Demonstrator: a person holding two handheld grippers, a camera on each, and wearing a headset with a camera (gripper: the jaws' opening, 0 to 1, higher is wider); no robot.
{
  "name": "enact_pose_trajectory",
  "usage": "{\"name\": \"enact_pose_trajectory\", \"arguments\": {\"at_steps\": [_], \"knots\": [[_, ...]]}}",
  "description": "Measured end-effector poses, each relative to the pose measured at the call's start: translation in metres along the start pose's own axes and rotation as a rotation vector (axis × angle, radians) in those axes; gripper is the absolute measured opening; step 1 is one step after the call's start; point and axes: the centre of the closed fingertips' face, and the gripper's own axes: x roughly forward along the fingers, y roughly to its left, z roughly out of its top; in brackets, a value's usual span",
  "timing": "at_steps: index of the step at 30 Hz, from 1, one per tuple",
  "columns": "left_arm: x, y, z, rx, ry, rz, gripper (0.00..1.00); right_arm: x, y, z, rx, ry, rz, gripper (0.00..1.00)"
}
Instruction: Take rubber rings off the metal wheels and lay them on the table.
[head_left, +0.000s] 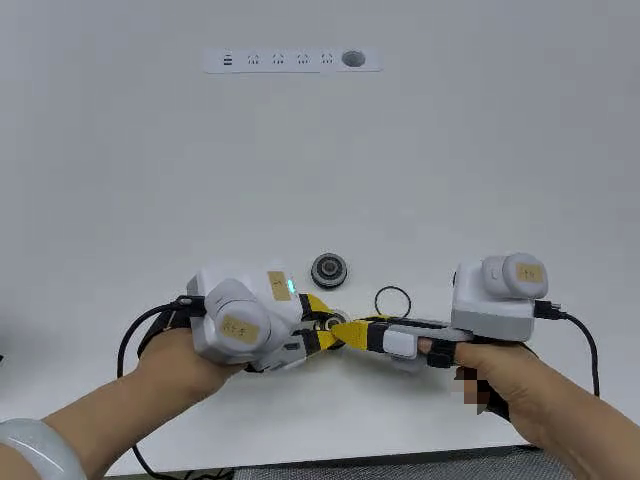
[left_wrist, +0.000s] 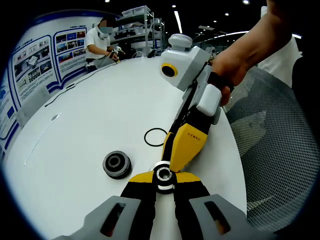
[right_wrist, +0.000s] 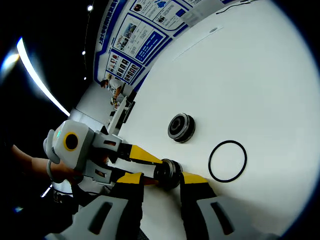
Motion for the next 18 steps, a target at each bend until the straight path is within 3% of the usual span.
{"name": "enact_pose_trajectory", "arguments": {"at_steps": [11, 18], "knots": [[0.0007, -0.0005, 0.0011, 0.0, -0.002, 0.001, 0.12, -0.0019, 0.0007, -0.0012, 0.077, 0.006, 0.023, 0.31], [0.0009, -0.0003, 0.0012, -0.001, -0.003, 0.001, 0.12, -0.0049, 0.004, -0.0013, 0.081, 0.003, 0.039, 0.28]]}}
